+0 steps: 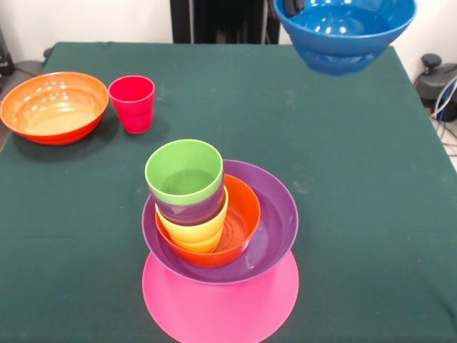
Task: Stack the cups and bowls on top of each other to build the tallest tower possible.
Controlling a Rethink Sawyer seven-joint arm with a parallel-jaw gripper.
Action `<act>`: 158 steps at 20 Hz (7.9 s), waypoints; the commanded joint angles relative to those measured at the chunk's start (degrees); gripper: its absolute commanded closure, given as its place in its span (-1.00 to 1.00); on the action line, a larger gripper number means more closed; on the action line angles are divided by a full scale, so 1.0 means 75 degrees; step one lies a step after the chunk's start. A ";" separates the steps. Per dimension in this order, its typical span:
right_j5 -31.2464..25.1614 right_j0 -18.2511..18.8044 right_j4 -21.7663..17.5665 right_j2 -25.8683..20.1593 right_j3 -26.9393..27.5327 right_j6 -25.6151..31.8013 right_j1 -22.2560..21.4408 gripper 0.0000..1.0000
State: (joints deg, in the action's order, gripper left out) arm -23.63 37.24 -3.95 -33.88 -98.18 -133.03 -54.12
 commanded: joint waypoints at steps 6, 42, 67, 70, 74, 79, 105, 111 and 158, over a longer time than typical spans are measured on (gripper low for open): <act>-0.1617 0.0331 -0.0465 -0.0712 0.1475 0.1849 0.0870 1.00; -0.1741 0.1461 -0.2186 -0.1403 0.1824 0.2400 0.2316 1.00; -0.1877 0.1852 -0.2767 -0.1757 0.1985 0.2409 0.2607 1.00; -0.1909 0.1876 -0.2838 -0.1788 0.2027 0.2375 0.2600 1.00; -0.1922 0.1880 -0.2907 -0.1829 0.2157 0.2360 0.2661 1.00; -0.1917 0.1863 -0.2955 -0.1842 0.2245 0.2303 0.2707 1.00; -0.2360 0.1826 -0.2889 -0.1807 0.2469 0.2499 0.2800 1.00; -0.2372 0.1855 -0.2895 -0.1817 0.2420 0.2541 0.2805 1.00; -0.2041 0.1644 -0.2876 -0.1836 0.1818 0.1988 0.2570 1.00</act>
State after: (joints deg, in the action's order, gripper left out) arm -33.12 52.08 -21.98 -47.67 -81.25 -131.24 -34.71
